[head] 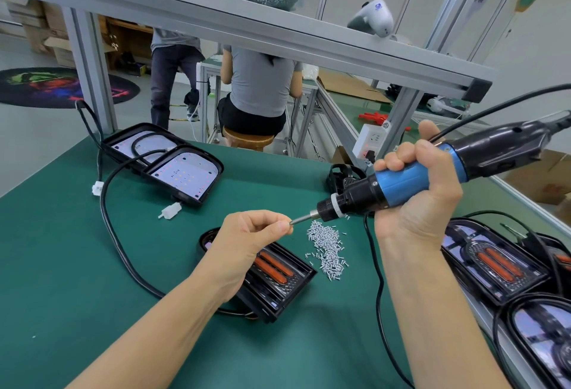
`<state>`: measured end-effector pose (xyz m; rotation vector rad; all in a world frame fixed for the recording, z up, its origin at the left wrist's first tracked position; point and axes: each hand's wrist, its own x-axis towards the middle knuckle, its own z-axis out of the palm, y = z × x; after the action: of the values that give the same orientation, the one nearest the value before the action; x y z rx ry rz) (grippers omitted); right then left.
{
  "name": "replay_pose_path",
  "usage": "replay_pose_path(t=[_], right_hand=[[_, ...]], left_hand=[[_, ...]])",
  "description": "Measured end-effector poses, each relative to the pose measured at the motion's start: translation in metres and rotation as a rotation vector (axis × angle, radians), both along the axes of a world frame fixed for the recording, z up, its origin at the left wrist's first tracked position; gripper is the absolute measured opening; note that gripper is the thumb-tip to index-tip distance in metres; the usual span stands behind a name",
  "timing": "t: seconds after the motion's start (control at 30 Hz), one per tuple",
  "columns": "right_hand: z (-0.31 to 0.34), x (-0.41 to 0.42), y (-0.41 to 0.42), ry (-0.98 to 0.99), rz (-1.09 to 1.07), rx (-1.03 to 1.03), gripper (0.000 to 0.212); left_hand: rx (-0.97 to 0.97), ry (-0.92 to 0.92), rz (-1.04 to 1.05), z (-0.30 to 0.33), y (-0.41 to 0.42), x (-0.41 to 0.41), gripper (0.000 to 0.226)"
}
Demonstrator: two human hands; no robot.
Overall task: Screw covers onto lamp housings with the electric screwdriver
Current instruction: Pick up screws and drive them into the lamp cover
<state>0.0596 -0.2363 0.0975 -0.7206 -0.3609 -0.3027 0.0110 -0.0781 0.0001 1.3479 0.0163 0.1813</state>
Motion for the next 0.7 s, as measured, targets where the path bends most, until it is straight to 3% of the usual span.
replay_pose_path(t=[0.43, 0.7], right_hand=[[-0.007, -0.003, 0.011, -0.006, -0.028, 0.015, 0.029], [-0.008, 0.002, 0.010, 0.005, 0.024, 0.060, 0.031]], left_hand=[[0.104, -0.028, 0.099, -0.005, -0.001, 0.000, 0.025], [0.239, -0.059, 0.039, 0.004, 0.015, 0.003, 0.016]])
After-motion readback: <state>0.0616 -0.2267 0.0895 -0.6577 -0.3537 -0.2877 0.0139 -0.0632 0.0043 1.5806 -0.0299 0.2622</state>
